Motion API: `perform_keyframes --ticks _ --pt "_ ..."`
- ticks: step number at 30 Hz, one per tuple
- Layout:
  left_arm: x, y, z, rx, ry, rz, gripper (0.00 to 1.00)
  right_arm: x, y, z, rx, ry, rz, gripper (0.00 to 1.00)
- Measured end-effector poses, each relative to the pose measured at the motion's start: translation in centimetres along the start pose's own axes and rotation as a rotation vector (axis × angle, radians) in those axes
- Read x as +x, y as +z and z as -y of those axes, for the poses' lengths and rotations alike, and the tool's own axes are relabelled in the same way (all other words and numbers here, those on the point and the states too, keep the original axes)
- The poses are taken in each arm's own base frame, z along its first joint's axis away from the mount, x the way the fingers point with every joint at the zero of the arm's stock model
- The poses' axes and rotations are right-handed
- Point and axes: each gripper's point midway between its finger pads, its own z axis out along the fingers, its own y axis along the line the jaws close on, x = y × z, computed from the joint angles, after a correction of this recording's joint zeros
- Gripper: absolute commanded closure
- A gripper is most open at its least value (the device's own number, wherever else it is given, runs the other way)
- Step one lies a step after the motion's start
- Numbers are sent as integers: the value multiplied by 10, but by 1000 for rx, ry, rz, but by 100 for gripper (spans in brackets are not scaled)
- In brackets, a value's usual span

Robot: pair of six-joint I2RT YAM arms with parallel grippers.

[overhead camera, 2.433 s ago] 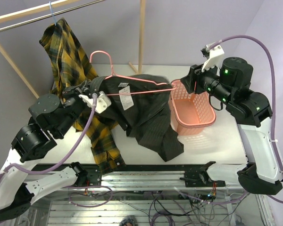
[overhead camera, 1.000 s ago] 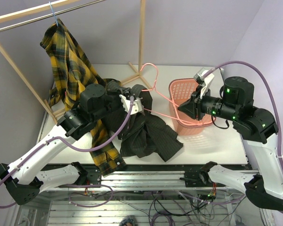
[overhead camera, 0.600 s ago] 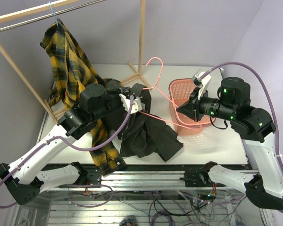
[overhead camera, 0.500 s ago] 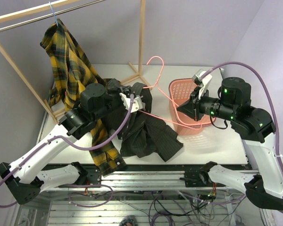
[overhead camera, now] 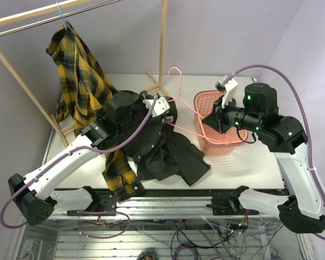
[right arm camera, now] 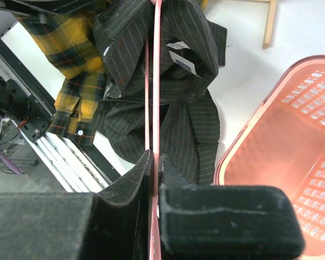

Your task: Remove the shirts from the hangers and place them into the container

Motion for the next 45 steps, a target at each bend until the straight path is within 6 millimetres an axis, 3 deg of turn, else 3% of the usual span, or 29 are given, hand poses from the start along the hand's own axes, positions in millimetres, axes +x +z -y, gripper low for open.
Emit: perform_keyframes --ticks 4,13,20,27,32,38,45 --pt "3 -11 -6 -48 -72 -22 67 2 3 1 2 9 -29 100" --pt "-1 -68 -39 -258 -257 6 70 -11 -12 1 31 41 -22 100" --pt "4 -89 -41 -302 -327 25 69 -22 -31 4 86 71 11 100" --pt "15 -96 -41 -335 -341 7 70 -66 -65 -2 101 66 159 100" --pt "18 -104 -43 -362 -354 9 71 -83 -79 -6 97 61 226 100" --pt "21 -131 -50 -421 -370 49 73 -97 -73 -4 94 51 281 100" --pt "23 -165 -54 -480 -406 116 76 -114 -31 8 95 17 376 100"
